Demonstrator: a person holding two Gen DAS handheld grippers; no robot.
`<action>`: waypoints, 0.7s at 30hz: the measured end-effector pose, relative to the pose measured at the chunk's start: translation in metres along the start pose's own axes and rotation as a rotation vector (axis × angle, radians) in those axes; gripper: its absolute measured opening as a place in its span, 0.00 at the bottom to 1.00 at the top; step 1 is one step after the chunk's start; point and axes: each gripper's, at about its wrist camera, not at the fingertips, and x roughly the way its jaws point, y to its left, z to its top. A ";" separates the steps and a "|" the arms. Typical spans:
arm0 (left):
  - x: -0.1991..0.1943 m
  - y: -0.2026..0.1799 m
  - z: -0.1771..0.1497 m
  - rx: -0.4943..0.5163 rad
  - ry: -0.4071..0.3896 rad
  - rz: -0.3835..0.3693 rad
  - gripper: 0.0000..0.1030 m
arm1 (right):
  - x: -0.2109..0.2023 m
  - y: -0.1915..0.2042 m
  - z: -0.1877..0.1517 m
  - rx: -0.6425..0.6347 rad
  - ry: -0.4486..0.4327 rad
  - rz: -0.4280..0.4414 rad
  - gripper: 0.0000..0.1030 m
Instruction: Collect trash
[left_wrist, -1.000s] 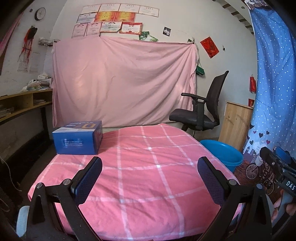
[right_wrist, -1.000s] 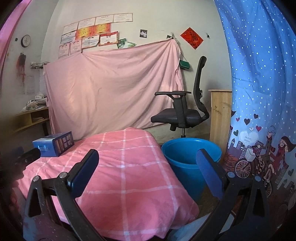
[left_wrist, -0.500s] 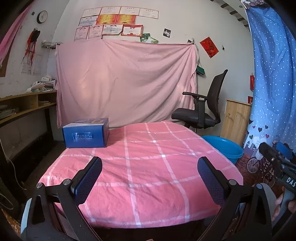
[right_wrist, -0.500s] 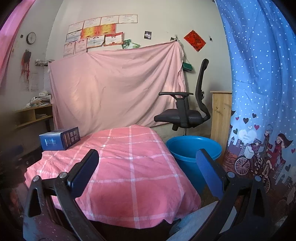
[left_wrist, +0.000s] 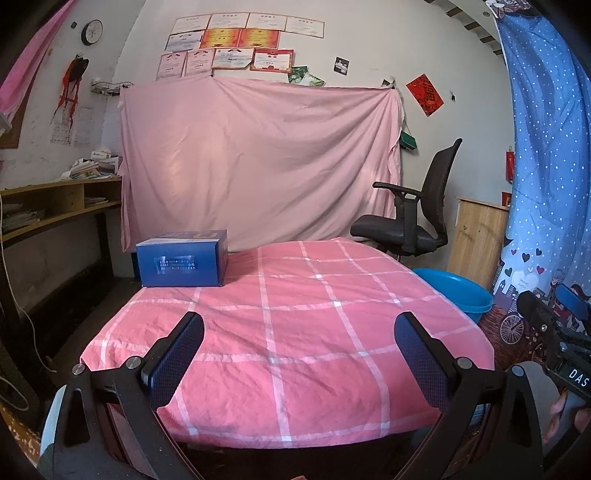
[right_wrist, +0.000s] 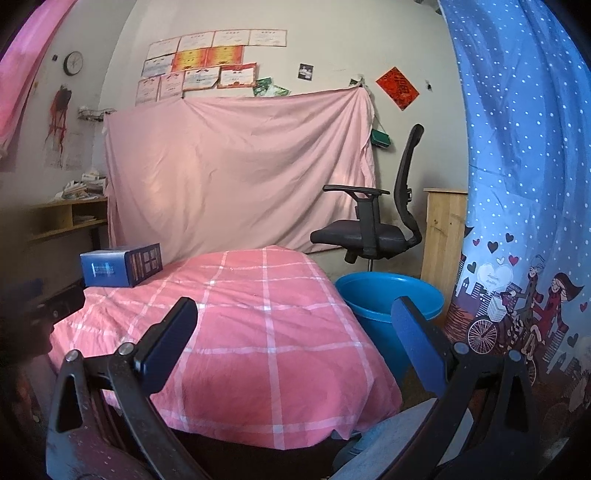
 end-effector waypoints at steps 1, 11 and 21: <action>-0.001 0.000 -0.001 -0.001 -0.002 0.001 0.98 | 0.000 0.000 0.000 -0.003 0.001 0.000 1.00; -0.001 0.002 -0.003 -0.004 -0.007 0.004 0.98 | 0.007 0.002 -0.003 -0.013 0.026 0.005 1.00; -0.001 0.003 -0.003 -0.003 -0.007 0.002 0.98 | 0.007 0.002 -0.003 -0.013 0.027 0.005 1.00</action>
